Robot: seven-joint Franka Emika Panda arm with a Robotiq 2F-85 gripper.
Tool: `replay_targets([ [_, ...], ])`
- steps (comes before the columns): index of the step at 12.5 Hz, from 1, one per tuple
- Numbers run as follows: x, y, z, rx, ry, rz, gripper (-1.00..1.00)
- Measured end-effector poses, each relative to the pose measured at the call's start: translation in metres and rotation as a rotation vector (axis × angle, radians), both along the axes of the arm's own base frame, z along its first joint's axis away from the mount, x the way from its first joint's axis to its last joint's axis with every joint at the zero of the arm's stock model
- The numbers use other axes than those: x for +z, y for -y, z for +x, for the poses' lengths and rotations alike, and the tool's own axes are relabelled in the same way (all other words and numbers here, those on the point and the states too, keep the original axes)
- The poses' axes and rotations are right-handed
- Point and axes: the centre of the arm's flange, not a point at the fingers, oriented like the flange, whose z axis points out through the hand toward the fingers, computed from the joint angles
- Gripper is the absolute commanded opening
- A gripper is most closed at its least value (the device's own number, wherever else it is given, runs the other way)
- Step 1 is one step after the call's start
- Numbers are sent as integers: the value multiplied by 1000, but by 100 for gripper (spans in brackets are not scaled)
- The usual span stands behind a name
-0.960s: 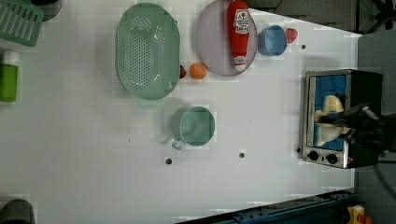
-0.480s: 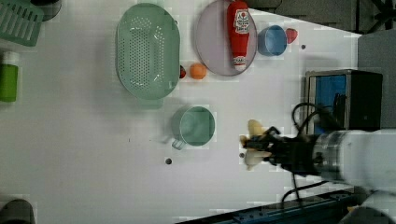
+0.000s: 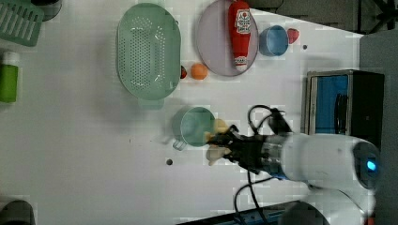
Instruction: Pick Banana and place it in mug.
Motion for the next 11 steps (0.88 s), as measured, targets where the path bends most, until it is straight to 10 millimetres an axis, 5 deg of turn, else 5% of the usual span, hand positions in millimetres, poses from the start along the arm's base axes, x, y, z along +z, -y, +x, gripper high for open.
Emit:
replay_targets([
  [3,-67,24,16,-46,-51,-15,-24],
  [6,-104,37,23,-77,-40,11,40],
  [9,-111,50,26,-92,-51,-8,100],
  [11,-91,49,30,-95,-18,-13,100],
])
